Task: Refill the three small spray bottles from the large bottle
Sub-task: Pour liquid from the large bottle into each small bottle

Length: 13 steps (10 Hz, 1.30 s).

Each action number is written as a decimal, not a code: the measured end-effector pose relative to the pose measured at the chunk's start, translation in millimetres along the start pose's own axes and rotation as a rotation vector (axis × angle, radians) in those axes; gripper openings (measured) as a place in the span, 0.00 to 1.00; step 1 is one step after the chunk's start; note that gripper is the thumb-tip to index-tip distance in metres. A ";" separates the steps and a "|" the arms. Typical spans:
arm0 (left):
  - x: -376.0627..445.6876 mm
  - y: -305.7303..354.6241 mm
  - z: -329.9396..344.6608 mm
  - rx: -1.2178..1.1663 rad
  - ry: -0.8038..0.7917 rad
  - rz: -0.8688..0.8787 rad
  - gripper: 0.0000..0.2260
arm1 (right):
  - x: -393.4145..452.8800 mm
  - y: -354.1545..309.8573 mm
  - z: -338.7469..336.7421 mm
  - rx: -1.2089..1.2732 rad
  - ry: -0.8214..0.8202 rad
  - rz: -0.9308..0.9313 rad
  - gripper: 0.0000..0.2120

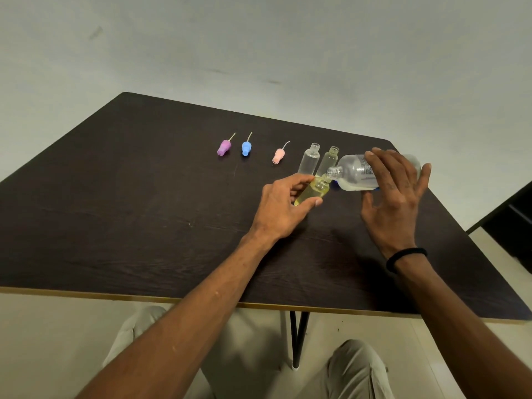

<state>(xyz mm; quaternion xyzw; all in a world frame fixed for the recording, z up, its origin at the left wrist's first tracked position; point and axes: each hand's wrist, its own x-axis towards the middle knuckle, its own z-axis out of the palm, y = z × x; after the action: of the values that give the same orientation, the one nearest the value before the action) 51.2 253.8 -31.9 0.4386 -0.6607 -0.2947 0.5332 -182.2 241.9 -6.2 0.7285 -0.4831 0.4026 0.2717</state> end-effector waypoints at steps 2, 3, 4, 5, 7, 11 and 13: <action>0.7 -0.2 -0.1 0.012 -0.006 -0.001 0.22 | -0.2 -0.9 -1.2 -0.003 -0.001 -0.002 0.36; 0.9 -0.1 -0.3 0.016 -0.005 0.005 0.22 | -0.1 -0.7 -1.1 -0.002 0.000 -0.002 0.35; 1.2 0.0 -0.5 0.024 -0.008 0.004 0.23 | -0.2 -0.5 -0.9 -0.008 0.001 -0.003 0.35; 0.9 0.2 0.0 0.021 -0.010 0.003 0.23 | -0.2 -0.4 -1.3 -0.006 0.000 -0.003 0.35; 1.4 -0.2 -0.3 0.019 -0.011 -0.001 0.24 | -0.1 -0.6 -1.2 -0.010 -0.002 -0.004 0.36; 0.6 0.8 -0.1 0.007 0.008 0.001 0.22 | -12.2 -8.1 4.0 0.073 -0.068 0.127 0.39; 0.0 3.0 0.6 -0.014 0.027 -0.007 0.21 | -18.9 -15.0 13.2 0.151 -0.113 0.260 0.38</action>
<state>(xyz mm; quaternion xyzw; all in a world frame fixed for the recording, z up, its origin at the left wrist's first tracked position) 49.8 255.1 -29.4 0.4408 -0.6499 -0.2953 0.5442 -168.1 246.4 -29.4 0.6996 -0.5562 0.4280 0.1340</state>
